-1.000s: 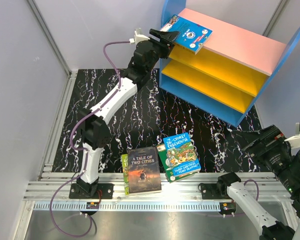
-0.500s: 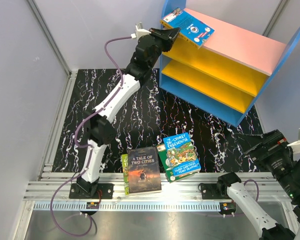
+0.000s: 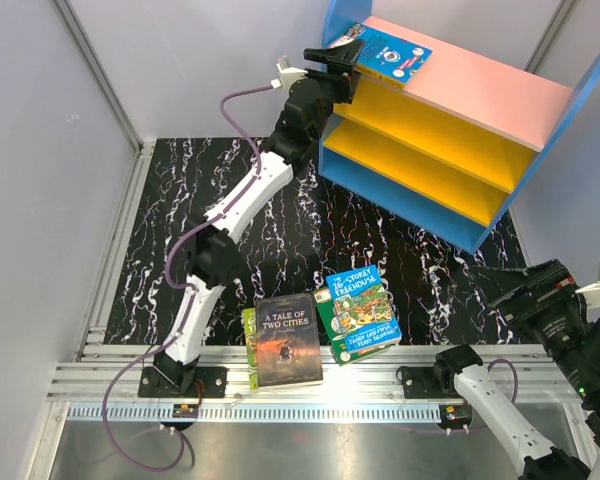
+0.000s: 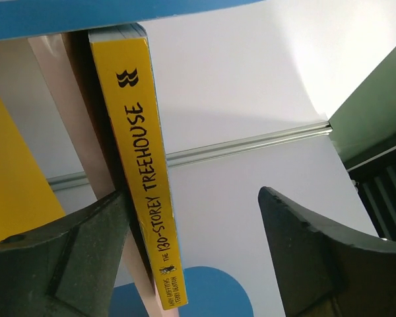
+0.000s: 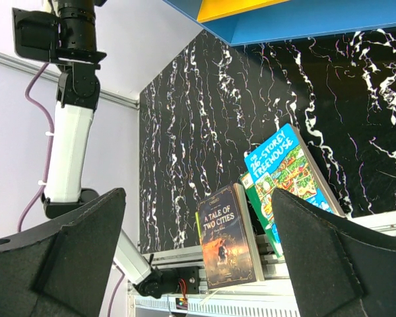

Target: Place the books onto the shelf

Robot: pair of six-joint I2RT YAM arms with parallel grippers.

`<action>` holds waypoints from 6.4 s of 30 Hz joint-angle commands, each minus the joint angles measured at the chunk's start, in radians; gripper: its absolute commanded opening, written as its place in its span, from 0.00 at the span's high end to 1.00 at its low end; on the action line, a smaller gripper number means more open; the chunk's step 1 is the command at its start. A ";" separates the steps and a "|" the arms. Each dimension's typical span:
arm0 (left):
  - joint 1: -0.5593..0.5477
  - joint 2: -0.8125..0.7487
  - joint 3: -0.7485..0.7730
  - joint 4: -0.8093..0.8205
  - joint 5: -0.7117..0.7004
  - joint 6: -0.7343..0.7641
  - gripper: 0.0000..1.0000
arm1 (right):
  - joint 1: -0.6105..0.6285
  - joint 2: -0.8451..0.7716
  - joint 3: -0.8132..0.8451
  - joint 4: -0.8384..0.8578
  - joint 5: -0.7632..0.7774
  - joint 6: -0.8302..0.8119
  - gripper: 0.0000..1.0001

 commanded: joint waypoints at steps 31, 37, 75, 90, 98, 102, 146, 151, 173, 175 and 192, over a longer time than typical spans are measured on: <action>-0.012 -0.902 -1.061 -0.540 0.204 0.563 0.01 | 0.006 0.148 -0.341 -0.138 -0.228 -0.082 0.00; -0.239 -0.991 -1.372 -0.498 0.195 0.466 0.01 | 0.006 0.203 -0.621 0.065 -0.258 -0.069 0.00; -0.553 -0.562 -1.569 -0.091 0.355 0.107 0.01 | 0.006 0.498 -1.187 0.733 -0.473 0.053 0.47; -0.553 -0.652 -1.591 -0.062 0.289 0.037 0.01 | 0.006 0.308 -0.871 0.301 -0.341 -0.045 0.91; -0.553 -0.774 -1.690 0.036 0.183 -0.130 0.05 | 0.006 0.315 -0.838 0.302 -0.407 -0.049 1.00; -0.553 -0.816 -1.698 0.045 0.128 -0.178 0.23 | 0.006 0.285 -0.865 0.362 -0.497 -0.001 1.00; -0.403 -0.973 -1.471 -0.202 0.171 0.033 1.00 | 0.005 0.106 -0.918 0.576 -0.809 0.240 0.14; -0.325 -0.904 -1.039 -0.488 0.149 0.349 1.00 | 0.006 0.191 -0.596 0.268 -0.650 0.061 0.00; -0.178 -0.281 -0.092 0.295 -0.052 0.397 1.00 | 0.006 0.289 -0.055 -0.184 -0.424 -0.283 0.00; -0.179 -0.214 -0.037 0.340 -0.172 0.379 1.00 | 0.006 0.309 -0.016 -0.207 -0.399 -0.300 0.00; -0.159 -0.123 0.079 0.230 -0.590 0.498 1.00 | 0.006 0.432 0.049 -0.147 -0.283 -0.296 0.00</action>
